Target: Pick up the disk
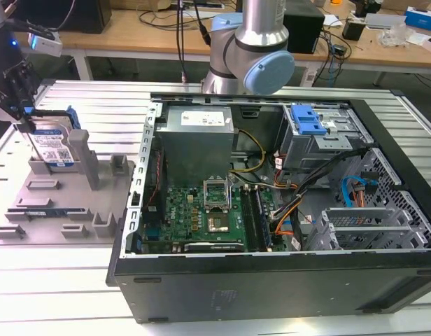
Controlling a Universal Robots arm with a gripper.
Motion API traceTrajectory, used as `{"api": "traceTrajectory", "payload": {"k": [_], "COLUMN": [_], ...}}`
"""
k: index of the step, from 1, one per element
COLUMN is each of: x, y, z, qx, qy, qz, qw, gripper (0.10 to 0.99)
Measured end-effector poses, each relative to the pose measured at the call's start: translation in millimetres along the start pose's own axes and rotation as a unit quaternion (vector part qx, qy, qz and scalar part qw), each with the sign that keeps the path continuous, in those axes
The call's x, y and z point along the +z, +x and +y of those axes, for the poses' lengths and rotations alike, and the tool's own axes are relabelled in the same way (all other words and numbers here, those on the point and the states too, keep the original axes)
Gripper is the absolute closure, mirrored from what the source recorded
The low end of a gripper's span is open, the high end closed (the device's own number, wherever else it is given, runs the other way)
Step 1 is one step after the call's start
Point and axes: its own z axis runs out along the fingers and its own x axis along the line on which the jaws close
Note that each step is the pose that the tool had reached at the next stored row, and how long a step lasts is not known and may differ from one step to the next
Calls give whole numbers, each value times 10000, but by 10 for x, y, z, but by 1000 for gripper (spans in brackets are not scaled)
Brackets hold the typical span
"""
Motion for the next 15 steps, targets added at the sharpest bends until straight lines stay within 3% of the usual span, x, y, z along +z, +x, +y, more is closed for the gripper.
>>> {"api": "traceTrajectory", "payload": {"k": [4, 6, 8, 15], "x": [-123, -234, -430, -828], "y": [1, 3, 5, 10], "z": [0, 0, -1, -2], "qx": [0, 0, 1, -2], "qy": [-3, -6, -5, -5], "qz": [0, 1, 1, 1], "qw": [10000, 10000, 10000, 10000], "gripper": [718, 718, 718, 718]}}
